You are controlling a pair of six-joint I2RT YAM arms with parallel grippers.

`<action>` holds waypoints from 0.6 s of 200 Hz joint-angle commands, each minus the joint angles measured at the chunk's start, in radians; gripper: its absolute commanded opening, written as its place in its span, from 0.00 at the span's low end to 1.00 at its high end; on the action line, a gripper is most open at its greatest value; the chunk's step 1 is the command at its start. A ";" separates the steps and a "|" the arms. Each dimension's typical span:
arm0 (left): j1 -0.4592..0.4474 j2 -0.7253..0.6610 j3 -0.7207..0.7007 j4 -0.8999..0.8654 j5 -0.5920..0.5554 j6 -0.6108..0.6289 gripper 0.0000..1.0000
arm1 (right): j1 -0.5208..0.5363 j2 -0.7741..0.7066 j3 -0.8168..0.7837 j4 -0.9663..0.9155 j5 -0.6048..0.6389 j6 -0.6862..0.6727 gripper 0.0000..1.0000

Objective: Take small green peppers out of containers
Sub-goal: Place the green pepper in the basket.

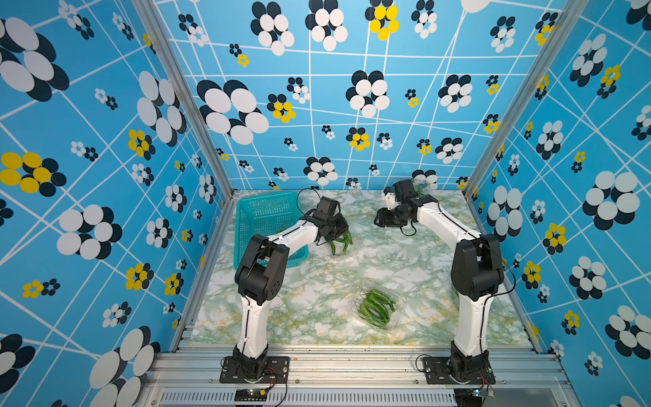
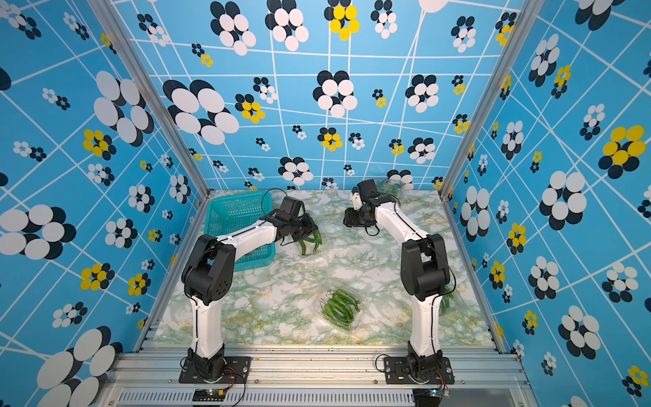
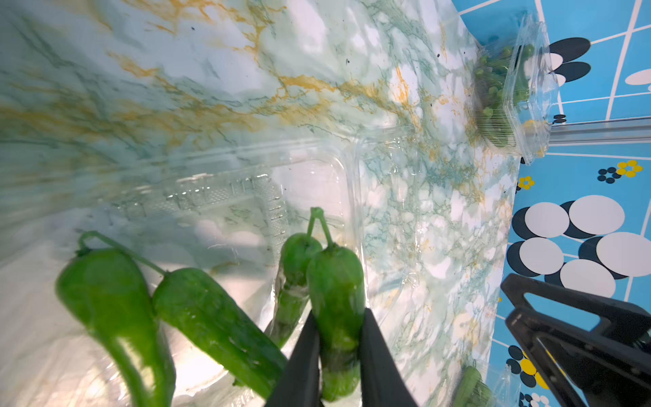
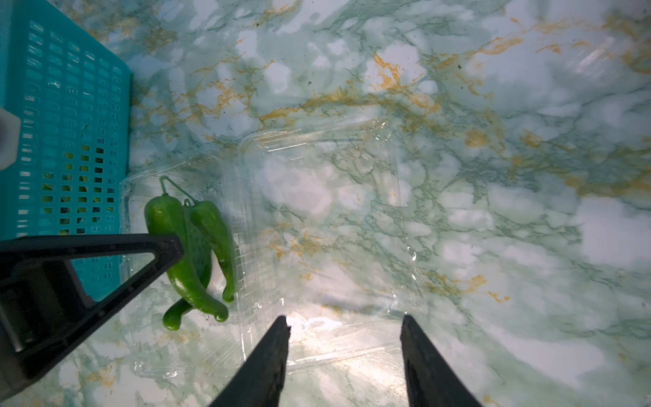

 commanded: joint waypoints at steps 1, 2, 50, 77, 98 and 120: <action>0.008 -0.045 -0.041 0.015 -0.019 0.028 0.09 | 0.012 0.005 0.028 -0.023 -0.006 0.006 0.53; 0.009 -0.045 -0.041 0.016 -0.019 0.029 0.09 | 0.012 0.005 0.028 -0.023 -0.007 0.006 0.53; 0.008 -0.074 -0.017 0.028 0.001 0.069 0.09 | 0.020 0.007 0.036 -0.024 -0.009 0.008 0.53; 0.008 -0.095 0.002 0.026 0.016 0.090 0.10 | 0.030 -0.001 0.029 -0.021 -0.010 0.012 0.53; 0.008 -0.109 0.013 0.025 0.028 0.096 0.10 | 0.037 -0.009 0.024 -0.014 -0.008 0.019 0.53; 0.007 -0.125 0.035 0.005 0.036 0.096 0.10 | 0.048 -0.013 0.033 -0.011 -0.016 0.028 0.53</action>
